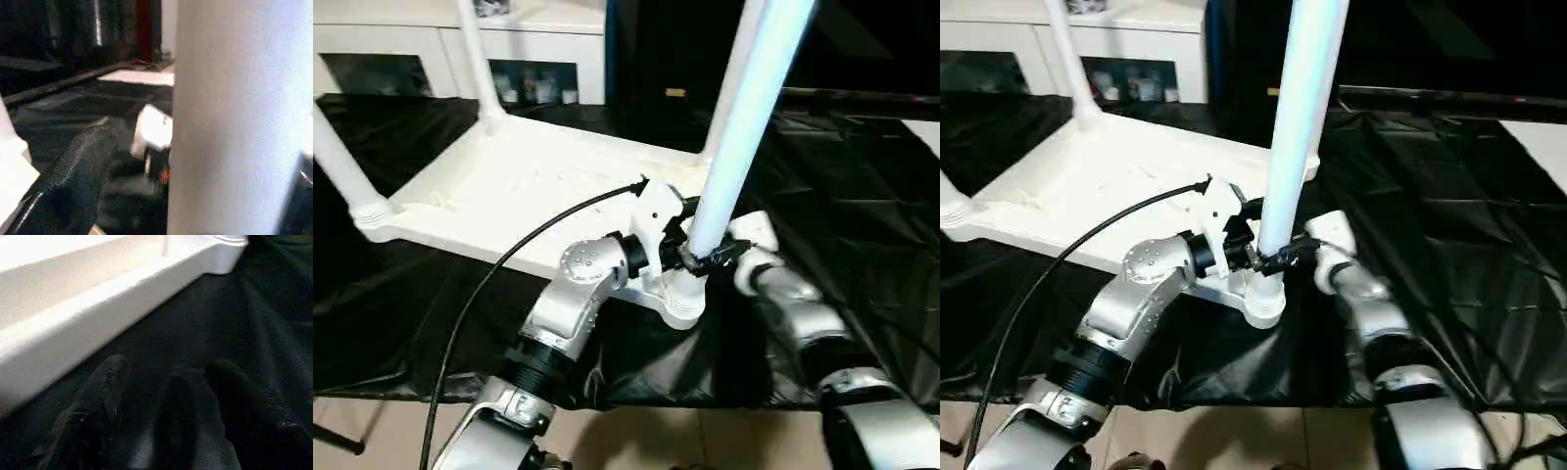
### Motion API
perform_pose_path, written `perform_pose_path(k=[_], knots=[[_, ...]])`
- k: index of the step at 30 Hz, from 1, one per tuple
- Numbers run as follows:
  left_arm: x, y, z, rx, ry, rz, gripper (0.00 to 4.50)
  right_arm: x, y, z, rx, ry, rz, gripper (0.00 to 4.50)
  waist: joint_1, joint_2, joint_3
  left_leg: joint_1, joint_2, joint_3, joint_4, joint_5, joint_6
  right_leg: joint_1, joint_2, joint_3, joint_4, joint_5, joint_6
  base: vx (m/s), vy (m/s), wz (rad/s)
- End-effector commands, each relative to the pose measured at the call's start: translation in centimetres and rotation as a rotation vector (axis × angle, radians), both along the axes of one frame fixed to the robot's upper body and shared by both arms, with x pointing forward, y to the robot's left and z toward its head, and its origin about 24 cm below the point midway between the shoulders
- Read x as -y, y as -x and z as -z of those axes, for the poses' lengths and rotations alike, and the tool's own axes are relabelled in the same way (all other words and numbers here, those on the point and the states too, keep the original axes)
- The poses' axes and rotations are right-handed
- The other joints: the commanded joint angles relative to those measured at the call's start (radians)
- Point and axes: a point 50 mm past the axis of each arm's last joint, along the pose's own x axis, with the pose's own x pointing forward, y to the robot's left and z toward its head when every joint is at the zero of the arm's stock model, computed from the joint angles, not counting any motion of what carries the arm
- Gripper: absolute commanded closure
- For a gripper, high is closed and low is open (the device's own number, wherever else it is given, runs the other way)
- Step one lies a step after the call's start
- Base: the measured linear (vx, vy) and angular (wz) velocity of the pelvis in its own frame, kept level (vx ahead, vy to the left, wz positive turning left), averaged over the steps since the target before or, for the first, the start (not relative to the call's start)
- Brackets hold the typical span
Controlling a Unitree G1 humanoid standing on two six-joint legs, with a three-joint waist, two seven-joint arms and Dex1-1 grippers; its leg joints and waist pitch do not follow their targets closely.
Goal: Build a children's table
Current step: Rotate table base
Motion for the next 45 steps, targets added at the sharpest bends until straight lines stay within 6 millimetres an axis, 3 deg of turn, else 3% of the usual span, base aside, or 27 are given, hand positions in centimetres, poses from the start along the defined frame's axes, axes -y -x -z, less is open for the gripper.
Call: perform_pose_path(k=[1, 2, 5, 8, 11, 12, 13, 14, 15, 16, 17, 19, 21, 22, 23, 26, 27, 28, 30, 32, 36, 37, 40, 41, 42, 45], knots=[[-0.8, 0.2, 0.1, -0.003, -0.013, 0.055, 0.08, 0.5, -0.2, -0.7, 0.03, -0.016, -0.005, 1.48, 0.007, -0.003, -0.076, 0.007, 0.011, -0.011, -0.06, -0.239, 0.024, 0.057, -0.053, 0.034, -0.071, -0.189, -0.218, 0.0, 0.0, 0.0], [-2.3, 0.4, 0.7, -0.021, -0.07, 0.125, 0.08, 1.1, 0.1, -0.9, 0.033, -0.003, -0.044, 1.48, 0.008, 0.001, -0.077, 0.01, 0.011, -0.01, -0.059, -0.238, 0.029, 0.054, -0.054, 0.035, -0.072, -0.202, -0.218, 0.0, 0.0, 0.0], [-3.5, 0.3, 1.3, -0.029, -0.136, 0.166, 0.08, 1.5, 0.4, -1.0, 0.032, 0.015, -0.087, 1.48, 0.009, 0.011, -0.076, 0.011, 0.016, -0.007, -0.06, -0.236, 0.025, 0.051, -0.049, 0.034, -0.069, -0.196, -0.228, 0.0, 0.0, 0.0], [-5.5, -0.7, 2.2, -0.01, -0.31, 0.189, 0.08, 2.1, 1.3, -1.3, 0.028, 0.05, -0.199, 1.48, 0.012, 0.014, -0.074, 0.014, 0.014, -0.006, -0.061, -0.26, 0.03, 0.048, -0.045, 0.033, -0.077, -0.223, -0.211, 0.0, 0.0, 0.0], [-6.4, -1.9, 2.6, 0.026, -0.427, 0.167, 0.43, 2.2, 2.3, -1.5, 0.017, 0.068, -0.318, 1.48, 0.018, 0.015, -0.075, 0.014, 0.013, -0.007, -0.062, -0.268, 0.027, 0.051, -0.047, 0.035, -0.079, -0.235, -0.193, 0.0, 0.0, 0.0], [-6.5, -2.0, 2.6, 0.032, -0.449, 0.166, 0.43, 2.2, 2.5, -1.6, 0.014, 0.073, -0.341, 1.48, 0.02, 0.024, -0.074, 0.015, 0.014, -0.008, -0.063, -0.273, 0.024, 0.05, -0.048, 0.034, -0.082, -0.235, -0.193, 0.0, 0.0, 0.0], [-6.7, -2.3, 2.7, 0.039, -0.476, 0.165, 0.43, 2.2, 2.8, -1.7, 0.01, 0.078, -0.369, 1.48, 0.022, 0.019, -0.075, 0.013, 0.013, -0.01, -0.062, -0.273, 0.025, 0.053, -0.049, 0.034, -0.08, -0.233, -0.191, 0.0, 0.0, 0.0], [-6.8, -3.0, 2.6, 0.058, -0.548, 0.17, 0.63, 2.6, 4.0, -2.0, -0.024, 0.074, -0.455, 1.48, 0.028, 0.035, -0.074, 0.013, 0.012, -0.011, -0.062, -0.269, 0.03, 0.054, -0.048, 0.035, -0.08, -0.228, -0.188, 0.0, 0.0, 0.0], [-6.9, -3.1, 2.6, 0.061, -0.56, 0.174, 0.79, 2.6, 4.2, -2.1, -0.032, 0.072, -0.473, 1.48, 0.032, 0.027, -0.077, 0.016, 0.013, -0.011, -0.061, -0.269, 0.039, 0.056, -0.048, 0.035, -0.081, -0.209, -0.188, 0.0, 0.0, 0.0], [-6.8, -3.3, 2.5, 0.065, -0.578, 0.186, 0.87, 2.8, 4.7, -2.3, -0.041, 0.072, -0.507, 1.48, 0.031, 0.037, -0.077, 0.011, 0.011, -0.013, -0.06, -0.259, 0.042, 0.06, -0.048, 0.034, -0.078, -0.195, -0.193, 0.0, 0.0, 0.0], [-6.8, -3.3, 2.5, 0.06, -0.585, 0.203, 0.87, 2.8, 5.1, -2.5, -0.046, 0.071, -0.531, 1.48, 0.035, 0.032, -0.079, 0.009, 0.013, -0.013, -0.058, -0.244, 0.05, 0.06, -0.052, 0.034, -0.076, -0.176, -0.202, 0.0, 0.0, 0.0], [-6.7, -3.4, 2.5, 0.037, -0.607, 0.259, 0.95, 3.0, 6.1, -3.1, -0.064, 0.054, -0.593, 1.19, 0.037, 0.032, -0.079, 0.004, 0.01, -0.012, -0.055, -0.221, 0.066, 0.065, -0.052, 0.033, -0.078, -0.17, -0.212, 0.0, 0.0, 0.0], [-6.6, -3.4, 2.7, 0.026, -0.627, 0.297, 1.26, 3.0, 6.8, -3.6, -0.078, 0.05, -0.629, 1.09, 0.038, 0.045, -0.08, 0.001, 0.01, -0.013, -0.052, -0.212, 0.079, 0.065, -0.054, 0.032, -0.078, -0.178, -0.221, 0.0, 0.0, 0.0], [-6.6, -3.4, 2.7, 0.02, -0.633, 0.311, 1.31, 3.0, 7.0, -3.7, -0.084, 0.05, -0.641, 1.0, 0.036, 0.042, -0.078, 0.001, 0.008, -0.012, -0.053, -0.211, 0.082, 0.065, -0.052, 0.031, -0.083, -0.191, -0.216, 0.0, 0.0, 0.0], [-6.6, -3.4, 2.9, 0.012, -0.645, 0.331, 1.3, 3.0, 7.2, -3.9, -0.09, 0.047, -0.652, 0.86, 0.038, 0.053, -0.079, 0.003, 0.009, -0.014, -0.052, -0.218, 0.082, 0.064, -0.054, 0.031, -0.085, -0.214, -0.213, 0.0, 0.0, 0.0], [-6.4, -3.4, 3.1, -0.001, -0.661, 0.355, 1.59, 3.0, 7.8, -4.2, -0.105, 0.036, -0.666, 0.64, 0.034, 0.05, -0.077, 0.005, 0.008, -0.013, -0.054, -0.244, 0.073, 0.062, -0.053, 0.028, -0.095, -0.28, -0.198, 0.0, 0.0, 0.0], [-6.4, -3.4, 3.2, -0.009, -0.664, 0.363, 1.71, 3.0, 7.9, -4.3, -0.107, 0.039, -0.666, 0.55, 0.034, 0.059, -0.078, 0.008, 0.007, -0.013, -0.054, -0.25, 0.068, 0.059, -0.053, 0.027, -0.097, -0.305, -0.196, 0.0, 0.0, 0.0], [-6.3, -3.5, 3.2, -0.01, -0.671, 0.365, 1.74, 3.0, 8.0, -4.4, -0.112, 0.042, -0.668, 0.43, 0.033, 0.06, -0.077, 0.009, 0.009, -0.014, -0.055, -0.259, 0.065, 0.058, -0.053, 0.027, -0.099, -0.315, -0.195, 0.0, 0.0, 0.0], [-6.2, -3.5, 3.3, -0.011, -0.677, 0.363, 1.72, 2.9, 8.2, -4.5, -0.116, 0.044, -0.672, 0.32, 0.033, 0.053, -0.076, 0.008, 0.006, -0.014, -0.055, -0.263, 0.062, 0.059, -0.051, 0.026, -0.101, -0.334, -0.184, 0.0, 0.0, 0.0], [-6.1, -3.7, 3.4, -0.012, -0.685, 0.353, 2.15, 2.9, 8.7, -4.6, -0.138, 0.049, -0.677, 0.19, 0.034, 0.057, -0.076, 0.007, 0.006, -0.015, -0.055, -0.253, 0.064, 0.059, -0.051, 0.025, -0.105, -0.349, -0.171, 0.0, 0.0, 0.0], [-6.1, -3.9, 3.5, -0.009, -0.703, 0.329, 2.29, 2.9, 9.0, -4.7, -0.151, 0.047, -0.682, 0.03, 0.034, 0.059, -0.079, 0.004, 0.006, -0.017, -0.054, -0.238, 0.067, 0.061, -0.051, 0.024, -0.102, -0.323, -0.171, 0.0, 0.0, 0.0], [-6.1, -4.0, 3.5, -0.009, -0.713, 0.318, 2.6, 2.9, 9.1, -4.7, -0.154, 0.047, -0.682, 0.0, 0.034, 0.059, -0.079, 0.002, 0.006, -0.018, -0.054, -0.237, 0.067, 0.063, -0.053, 0.024, -0.1, -0.319, -0.173, 0.0, 0.0, 0.0], [-6.2, -4.1, 3.6, -0.009, -0.724, 0.307, 2.61, 2.9, 9.1, -4.7, -0.157, 0.051, -0.68, 0.0, 0.031, 0.063, -0.079, 0.002, 0.006, -0.018, -0.054, -0.24, 0.069, 0.061, -0.051, 0.022, -0.102, -0.312, -0.179, 0.0, 0.0, 0.0], [-6.2, -4.1, 3.7, -0.008, -0.729, 0.304, 2.61, 2.9, 9.2, -4.7, -0.16, 0.052, -0.679, 0.0, 0.031, 0.068, -0.08, 0.002, 0.005, -0.019, -0.053, -0.237, 0.07, 0.062, -0.051, 0.023, -0.1, -0.306, -0.18, 0.0, 0.0, 0.0], [-6.2, -4.1, 3.7, -0.009, -0.735, 0.302, 2.86, 2.9, 9.2, -4.7, -0.161, 0.053, -0.677, 0.0, 0.029, 0.065, -0.08, 0.001, 0.003, -0.018, -0.052, -0.235, 0.073, 0.062, -0.05, 0.022, -0.102, -0.308, -0.176, 0.0, 0.0, 0.0], [-6.3, -4.2, 3.8, -0.007, -0.757, 0.298, 3.0, 2.8, 9.4, -4.7, -0.165, 0.054, -0.675, 0.0, 0.031, 0.07, -0.082, 0.002, 0.004, -0.019, -0.052, -0.23, 0.077, 0.062, -0.051, 0.022, -0.102, -0.314, -0.171, 0.0, 0.0, 0.0]])
